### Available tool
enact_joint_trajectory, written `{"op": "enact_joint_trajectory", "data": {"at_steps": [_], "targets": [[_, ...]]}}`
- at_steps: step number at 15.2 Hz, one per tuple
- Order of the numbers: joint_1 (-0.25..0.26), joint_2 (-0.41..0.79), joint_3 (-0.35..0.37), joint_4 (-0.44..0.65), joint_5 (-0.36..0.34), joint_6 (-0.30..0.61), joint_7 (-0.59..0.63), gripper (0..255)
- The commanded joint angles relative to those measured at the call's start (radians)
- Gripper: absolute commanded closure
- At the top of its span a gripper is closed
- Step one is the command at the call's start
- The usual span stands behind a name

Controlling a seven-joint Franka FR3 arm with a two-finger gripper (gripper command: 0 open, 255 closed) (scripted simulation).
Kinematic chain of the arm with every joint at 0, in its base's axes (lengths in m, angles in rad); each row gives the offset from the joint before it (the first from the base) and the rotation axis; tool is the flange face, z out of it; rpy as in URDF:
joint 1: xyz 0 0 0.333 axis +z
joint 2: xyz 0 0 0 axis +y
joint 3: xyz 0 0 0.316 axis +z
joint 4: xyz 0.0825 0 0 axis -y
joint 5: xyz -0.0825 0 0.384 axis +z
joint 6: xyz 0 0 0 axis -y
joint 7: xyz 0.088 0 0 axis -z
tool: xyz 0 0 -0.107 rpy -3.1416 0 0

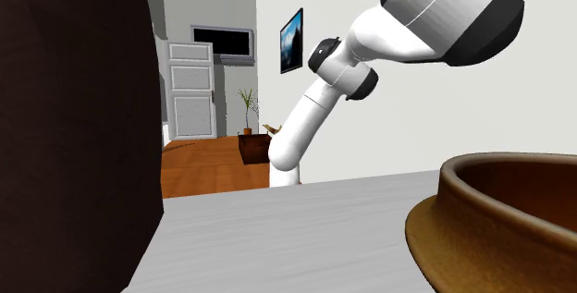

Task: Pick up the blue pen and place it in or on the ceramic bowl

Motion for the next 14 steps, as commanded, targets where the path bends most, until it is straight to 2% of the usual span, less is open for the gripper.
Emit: {"op": "enact_joint_trajectory", "data": {"at_steps": [1, 11, 14], "targets": [[0.002, -0.011, 0.003, -0.021, 0.002, 0.018, 0.011, 255], [0.028, -0.063, 0.004, -0.154, 0.008, 0.13, 0.063, 255], [0.028, -0.063, 0.004, -0.154, 0.008, 0.13, 0.063, 255]]}}
